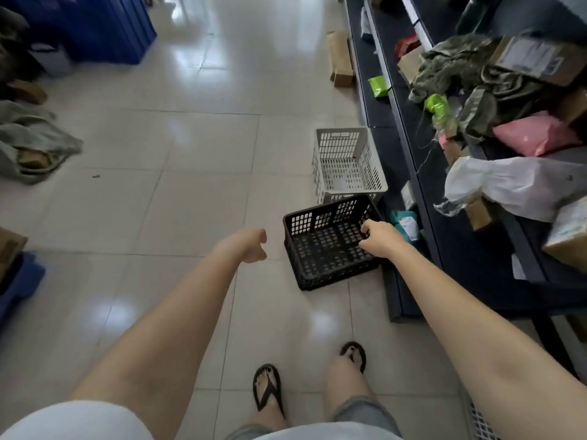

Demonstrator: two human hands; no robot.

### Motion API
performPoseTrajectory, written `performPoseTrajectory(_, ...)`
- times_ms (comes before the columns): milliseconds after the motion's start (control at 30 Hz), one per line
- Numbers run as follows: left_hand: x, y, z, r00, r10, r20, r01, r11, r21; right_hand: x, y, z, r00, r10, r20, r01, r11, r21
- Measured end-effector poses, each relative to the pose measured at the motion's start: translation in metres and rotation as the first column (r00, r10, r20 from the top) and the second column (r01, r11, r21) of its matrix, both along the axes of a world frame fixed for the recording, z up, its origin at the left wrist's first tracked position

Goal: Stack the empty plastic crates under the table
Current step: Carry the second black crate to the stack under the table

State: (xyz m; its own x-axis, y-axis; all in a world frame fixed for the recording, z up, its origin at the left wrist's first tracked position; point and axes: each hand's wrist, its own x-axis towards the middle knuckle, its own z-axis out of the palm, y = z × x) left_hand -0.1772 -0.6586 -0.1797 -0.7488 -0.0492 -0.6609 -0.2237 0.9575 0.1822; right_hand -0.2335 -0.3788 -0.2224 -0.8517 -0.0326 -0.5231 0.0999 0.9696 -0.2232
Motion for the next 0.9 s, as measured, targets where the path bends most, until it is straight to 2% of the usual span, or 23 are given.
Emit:
performPoseTrajectory(200,-0.064,0.012,-0.039,0.996,0.043,0.073,-0.046,0.998,0.034,-0.07,0.024,-0.031,0.999,0.027,0.044,-0.029,0.998,0.048)
performPoseTrajectory(533,-0.197,0.076,-0.144,0.956,0.264,0.124,-0.275,0.958,0.081,-0.207,0.08,-0.121,0.971,0.167,0.174,-0.181,0.981,0.072)
performPoseTrajectory(767,-0.251,0.101,-0.256,0.968,0.151,0.201,-0.149,0.989,-0.025,-0.27,0.123,-0.217,0.957,0.169,0.237,-0.205,0.969,0.137)
performPoseTrajectory(900,-0.261,0.1,-0.322,0.959,0.144,0.243,-0.127,0.988,-0.087,-0.295,0.138,-0.278,0.958,0.141,0.248,-0.182,0.972,0.15)
